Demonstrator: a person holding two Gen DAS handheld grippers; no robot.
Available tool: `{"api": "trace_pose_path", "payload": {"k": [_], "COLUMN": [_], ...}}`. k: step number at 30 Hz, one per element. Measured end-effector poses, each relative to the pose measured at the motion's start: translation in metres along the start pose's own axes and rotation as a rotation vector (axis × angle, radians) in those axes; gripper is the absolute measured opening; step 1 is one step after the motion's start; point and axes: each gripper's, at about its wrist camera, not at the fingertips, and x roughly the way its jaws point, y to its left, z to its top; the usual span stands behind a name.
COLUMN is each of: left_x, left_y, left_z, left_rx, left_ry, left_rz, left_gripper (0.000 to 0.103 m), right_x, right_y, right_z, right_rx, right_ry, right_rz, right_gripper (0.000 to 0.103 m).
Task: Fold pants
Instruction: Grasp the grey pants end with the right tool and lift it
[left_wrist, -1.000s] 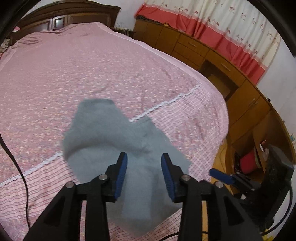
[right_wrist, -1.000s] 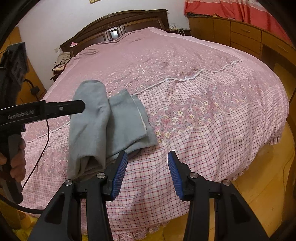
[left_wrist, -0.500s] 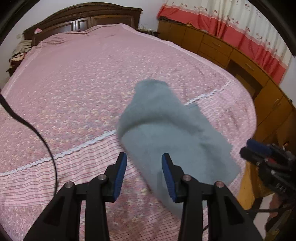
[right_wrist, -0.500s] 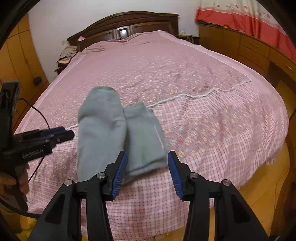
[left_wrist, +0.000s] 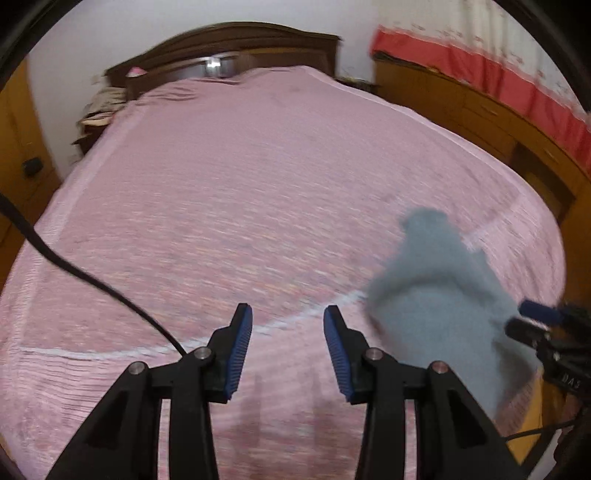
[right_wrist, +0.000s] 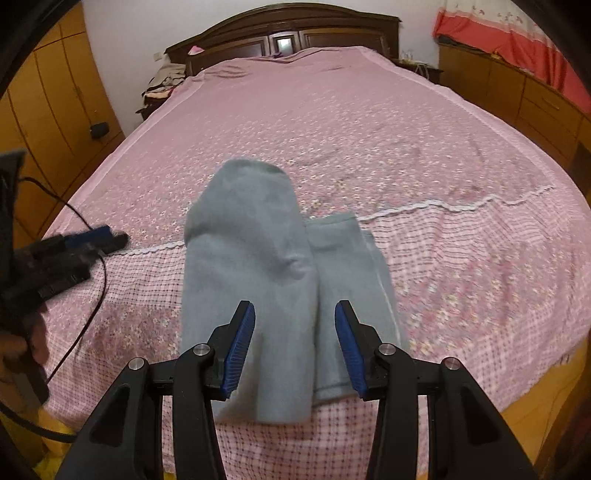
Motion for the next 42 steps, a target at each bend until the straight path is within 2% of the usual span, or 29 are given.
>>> {"api": "trace_pose_path", "payload": {"k": [2,5,6,7,11,15,17,18,19,23,28,34,42], "left_x": [-0.004,-0.003,-0.002,0.001,0.018,0.033,0.037,0.038,0.040,0.042,0.038,0.032,0.037], "left_y": [0.016,0.030,0.033,0.036,0.033,0.013,-0.001,-0.006,-0.011,-0.024,-0.036,-0.050,-0.084], "left_z": [0.009,0.016,0.016,0.016,0.004,-0.008,-0.015,-0.018,-0.021,-0.028,-0.027,-0.018,0.002], "left_rx": [0.014,0.031,0.024,0.002,-0.114,-0.142,-0.144,-0.144,-0.145,-0.130,-0.116,-0.094,-0.057], "left_ry": [-0.008,0.017,0.030,0.052,0.149,0.189,0.196,0.199,0.206,0.211,0.190,0.157,0.129], "left_rz": [0.069,0.103,0.086,0.039,-0.189,-0.283,-0.315,-0.328,-0.341,-0.355,-0.371,-0.394,-0.443], "left_gripper": [0.042,0.049,0.050,0.050,0.050,0.050,0.050,0.050,0.050,0.050,0.050,0.050,0.050], "right_x": [0.007,0.018,0.020,0.024,0.032,0.034,0.030,0.028,0.025,0.014,-0.017,-0.041,-0.022], "right_y": [0.001,0.003,0.005,0.006,0.010,0.008,0.007,0.007,0.007,0.012,0.017,0.004,-0.037], "right_z": [0.002,0.005,0.006,0.006,0.006,0.004,0.004,0.004,0.004,0.004,0.009,0.017,0.018], "right_rx": [-0.005,-0.016,-0.020,-0.023,-0.023,-0.012,-0.012,-0.013,-0.013,-0.024,-0.007,0.018,0.099], "right_ry": [0.013,0.033,0.038,0.046,0.059,0.064,0.050,0.043,0.031,-0.009,-0.082,-0.139,-0.102], "right_rz": [0.000,-0.003,0.000,0.003,-0.008,0.004,-0.002,-0.005,-0.001,0.023,0.088,0.078,0.012], "right_gripper": [0.046,0.046,0.046,0.046,0.046,0.045,0.031,0.028,0.020,0.013,0.012,0.011,0.012]}}
